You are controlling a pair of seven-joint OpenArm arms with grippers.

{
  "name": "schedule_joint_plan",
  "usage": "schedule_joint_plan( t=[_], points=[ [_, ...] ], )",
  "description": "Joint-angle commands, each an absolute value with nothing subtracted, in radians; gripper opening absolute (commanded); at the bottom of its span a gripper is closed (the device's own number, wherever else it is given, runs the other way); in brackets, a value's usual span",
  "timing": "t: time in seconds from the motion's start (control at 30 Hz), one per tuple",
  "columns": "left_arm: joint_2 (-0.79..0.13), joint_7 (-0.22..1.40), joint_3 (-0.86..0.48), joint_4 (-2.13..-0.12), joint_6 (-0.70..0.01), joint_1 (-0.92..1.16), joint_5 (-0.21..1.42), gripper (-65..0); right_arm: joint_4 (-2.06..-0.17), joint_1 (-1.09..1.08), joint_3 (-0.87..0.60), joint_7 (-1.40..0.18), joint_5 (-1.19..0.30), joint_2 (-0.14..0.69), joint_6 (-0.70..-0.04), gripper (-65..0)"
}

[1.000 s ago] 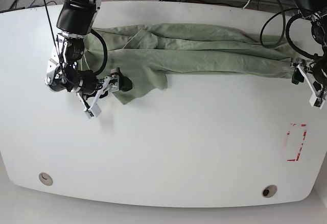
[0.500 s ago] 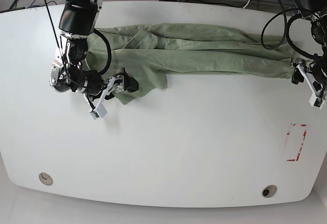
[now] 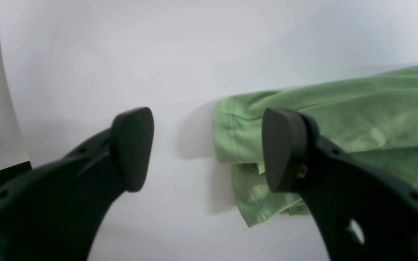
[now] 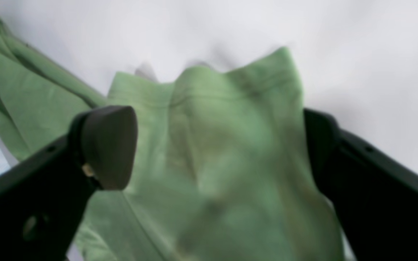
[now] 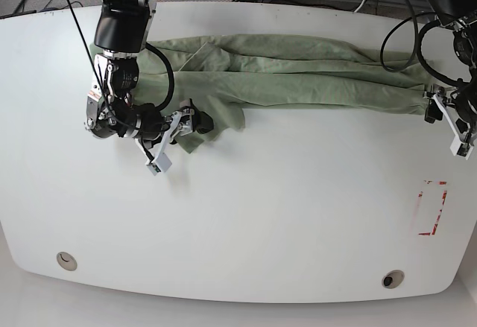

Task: Layout the t-shirt on the table in an organized manner, then fold the t-shirt properly
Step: 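Regrasp the folded shirt end with the right gripper and tuck it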

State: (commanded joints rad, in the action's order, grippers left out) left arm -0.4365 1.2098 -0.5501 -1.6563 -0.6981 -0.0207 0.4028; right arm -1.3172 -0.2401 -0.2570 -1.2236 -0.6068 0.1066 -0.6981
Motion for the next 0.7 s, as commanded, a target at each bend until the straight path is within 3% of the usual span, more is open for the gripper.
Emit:
schedule_joint_plan(
  t=[0.17, 0.27, 0.47, 0.7],
  points=[
    [-0.437, 1.210, -0.549, -1.656, -0.698, -0.021, 0.401, -21.0, -1.317, -0.246, -0.246, -1.224, -0.607, 0.105, -0.698, -54.2],
    [-0.437, 1.210, -0.549, -1.655, -0.698, -0.021, 0.401, -21.0, -1.320, -0.252, -0.223, -1.224, -0.608, 0.105, -0.698, -65.0],
    [-0.435, 1.210, -0.549, -1.652, -0.698, -0.021, 0.401, -21.0, -1.337, -0.251, -0.193, -1.230, -0.699, 0.113, -0.698, -64.5],
    [-0.435, 1.210, -0.549, -1.650, -0.698, -0.021, 0.401, -21.0, -1.349, -0.245, -0.120, -1.262, -0.977, 0.177, -0.698, -64.5]
  ],
)
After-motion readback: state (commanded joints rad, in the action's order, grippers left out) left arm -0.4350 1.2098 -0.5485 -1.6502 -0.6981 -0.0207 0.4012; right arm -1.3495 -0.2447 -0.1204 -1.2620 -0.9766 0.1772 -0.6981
